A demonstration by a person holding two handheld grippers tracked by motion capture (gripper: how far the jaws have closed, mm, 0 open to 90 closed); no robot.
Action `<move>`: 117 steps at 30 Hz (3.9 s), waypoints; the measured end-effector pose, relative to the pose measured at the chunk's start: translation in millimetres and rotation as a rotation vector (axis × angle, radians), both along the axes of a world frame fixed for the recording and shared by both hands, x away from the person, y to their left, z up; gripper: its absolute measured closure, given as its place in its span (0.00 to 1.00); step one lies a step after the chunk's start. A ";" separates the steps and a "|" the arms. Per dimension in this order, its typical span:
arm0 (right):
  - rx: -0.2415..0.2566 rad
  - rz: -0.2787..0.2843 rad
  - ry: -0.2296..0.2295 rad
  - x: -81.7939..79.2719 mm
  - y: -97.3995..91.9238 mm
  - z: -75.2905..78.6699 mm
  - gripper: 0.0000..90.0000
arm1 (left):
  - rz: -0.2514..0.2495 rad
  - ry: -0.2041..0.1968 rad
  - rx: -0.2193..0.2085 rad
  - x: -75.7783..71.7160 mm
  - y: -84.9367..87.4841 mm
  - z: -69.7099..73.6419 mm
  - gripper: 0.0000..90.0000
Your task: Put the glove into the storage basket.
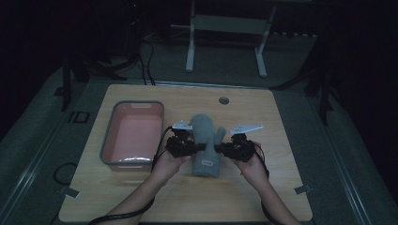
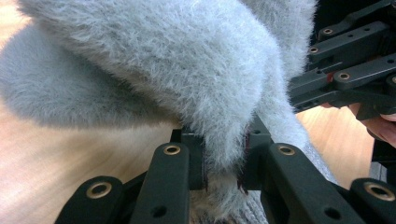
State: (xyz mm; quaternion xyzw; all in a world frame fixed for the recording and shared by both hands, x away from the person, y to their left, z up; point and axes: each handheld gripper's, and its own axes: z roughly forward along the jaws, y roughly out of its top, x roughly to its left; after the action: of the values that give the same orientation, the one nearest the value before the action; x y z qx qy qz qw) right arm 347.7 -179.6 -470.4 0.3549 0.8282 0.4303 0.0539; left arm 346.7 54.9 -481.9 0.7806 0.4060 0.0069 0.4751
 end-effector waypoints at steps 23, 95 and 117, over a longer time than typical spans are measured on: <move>0.026 0.061 -0.091 16.0 42.2 54.7 0.91 | 0.029 -0.086 0.055 10.7 44.8 63.9 0.86; -0.141 0.199 0.068 96.3 225.4 3.2 0.49 | 0.322 0.212 0.364 69.1 180.2 -30.2 0.66; -0.093 0.356 -0.088 66.5 155.3 11.7 0.17 | 0.244 -0.224 0.251 -9.0 151.6 29.8 0.17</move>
State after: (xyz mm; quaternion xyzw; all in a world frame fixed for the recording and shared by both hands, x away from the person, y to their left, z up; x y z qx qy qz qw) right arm 414.2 -24.3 -458.6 0.1808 0.8938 0.4093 0.0297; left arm 337.7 206.5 -452.1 0.7730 0.4383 0.2018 0.4120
